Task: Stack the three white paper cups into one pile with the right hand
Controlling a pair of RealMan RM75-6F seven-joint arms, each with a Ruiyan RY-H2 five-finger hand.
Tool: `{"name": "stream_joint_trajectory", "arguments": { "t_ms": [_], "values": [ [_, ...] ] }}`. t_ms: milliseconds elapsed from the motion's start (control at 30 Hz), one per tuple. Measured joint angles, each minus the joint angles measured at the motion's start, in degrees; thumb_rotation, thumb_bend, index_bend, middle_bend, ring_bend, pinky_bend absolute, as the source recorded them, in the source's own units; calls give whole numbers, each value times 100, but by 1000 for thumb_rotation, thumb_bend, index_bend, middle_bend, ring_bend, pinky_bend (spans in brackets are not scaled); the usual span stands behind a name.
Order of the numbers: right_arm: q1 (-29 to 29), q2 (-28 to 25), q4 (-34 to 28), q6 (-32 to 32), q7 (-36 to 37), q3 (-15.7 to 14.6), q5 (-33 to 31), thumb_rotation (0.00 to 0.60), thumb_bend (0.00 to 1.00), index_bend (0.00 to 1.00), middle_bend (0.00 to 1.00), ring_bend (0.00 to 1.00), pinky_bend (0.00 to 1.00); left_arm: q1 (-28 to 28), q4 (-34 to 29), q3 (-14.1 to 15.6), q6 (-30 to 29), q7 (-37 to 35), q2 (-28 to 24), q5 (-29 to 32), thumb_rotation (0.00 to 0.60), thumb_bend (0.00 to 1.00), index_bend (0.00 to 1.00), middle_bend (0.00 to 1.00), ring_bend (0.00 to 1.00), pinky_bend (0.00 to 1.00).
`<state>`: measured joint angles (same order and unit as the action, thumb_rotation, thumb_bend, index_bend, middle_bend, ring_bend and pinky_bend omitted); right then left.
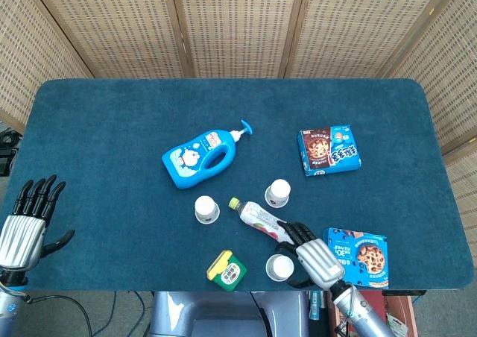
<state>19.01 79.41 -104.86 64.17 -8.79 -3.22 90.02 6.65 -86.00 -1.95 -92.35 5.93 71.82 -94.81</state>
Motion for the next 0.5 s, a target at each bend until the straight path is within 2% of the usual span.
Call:
{"name": "stream_joint_trajectory", "arguments": {
  "t_ms": [500],
  "values": [
    [68,210,204,-114,-99,9,-197,600,102,390,6,0,0,-3,13,16,-46,-27,6,-67,600,206,0,0,0,0]
  ]
}}
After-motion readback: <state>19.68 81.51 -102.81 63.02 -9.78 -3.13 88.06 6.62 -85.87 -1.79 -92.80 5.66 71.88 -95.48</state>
